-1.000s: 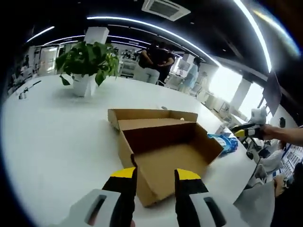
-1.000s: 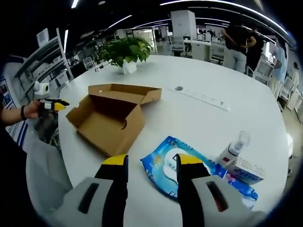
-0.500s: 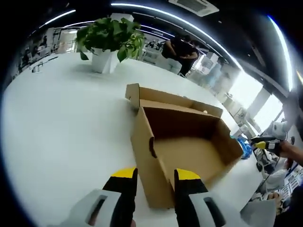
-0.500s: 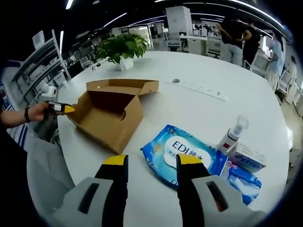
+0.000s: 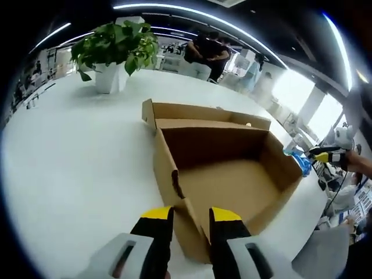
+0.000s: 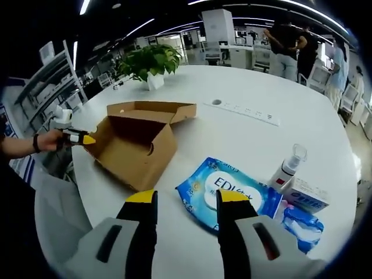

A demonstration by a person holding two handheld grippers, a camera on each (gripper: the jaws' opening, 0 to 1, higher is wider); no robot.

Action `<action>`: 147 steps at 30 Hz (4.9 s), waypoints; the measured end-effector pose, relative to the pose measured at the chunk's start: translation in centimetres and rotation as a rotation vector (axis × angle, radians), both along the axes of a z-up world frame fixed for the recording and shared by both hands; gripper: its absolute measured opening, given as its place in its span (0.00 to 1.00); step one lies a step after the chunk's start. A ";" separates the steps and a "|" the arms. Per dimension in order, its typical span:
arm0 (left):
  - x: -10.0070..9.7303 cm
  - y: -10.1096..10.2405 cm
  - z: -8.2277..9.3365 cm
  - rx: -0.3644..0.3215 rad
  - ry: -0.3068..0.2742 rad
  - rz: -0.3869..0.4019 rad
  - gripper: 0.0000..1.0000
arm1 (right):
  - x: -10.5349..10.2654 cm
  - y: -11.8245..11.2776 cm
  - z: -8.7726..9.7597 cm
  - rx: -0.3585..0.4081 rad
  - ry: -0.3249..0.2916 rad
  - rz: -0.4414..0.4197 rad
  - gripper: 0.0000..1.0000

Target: Operate the shoe box by opening the lid, removing the specified soft item, and placing it in the target area until the item is outside and the box remains undamaged.

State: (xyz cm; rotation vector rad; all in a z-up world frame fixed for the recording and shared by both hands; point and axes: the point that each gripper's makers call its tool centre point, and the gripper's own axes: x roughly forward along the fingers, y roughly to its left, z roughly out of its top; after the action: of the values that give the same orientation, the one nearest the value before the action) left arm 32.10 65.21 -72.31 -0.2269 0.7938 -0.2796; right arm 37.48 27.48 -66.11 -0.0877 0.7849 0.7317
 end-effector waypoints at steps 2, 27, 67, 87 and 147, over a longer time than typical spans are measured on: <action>-0.1 0.1 0.0 0.006 -0.001 -0.006 0.23 | 0.0 0.4 0.0 0.007 0.000 0.003 0.38; -0.9 0.6 -0.1 0.029 -0.004 -0.030 0.14 | 1.2 3.2 0.1 0.036 -0.012 0.025 0.37; -1.9 0.7 -0.1 0.138 -0.018 0.044 0.05 | 5.5 7.3 -1.9 0.074 0.020 -0.029 0.34; -3.0 0.6 -0.2 0.124 -0.016 0.076 0.06 | 8.3 8.8 -6.0 0.088 0.131 -0.150 0.32; -1.4 0.1 -0.2 0.189 0.015 0.080 0.05 | 10.7 7.4 1.5 0.046 0.024 -0.317 0.01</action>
State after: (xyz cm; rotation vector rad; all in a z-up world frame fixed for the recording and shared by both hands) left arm 30.67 65.36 -72.52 -0.0826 0.8184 -0.1267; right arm 48.19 34.85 -64.66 0.0865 0.7823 0.4506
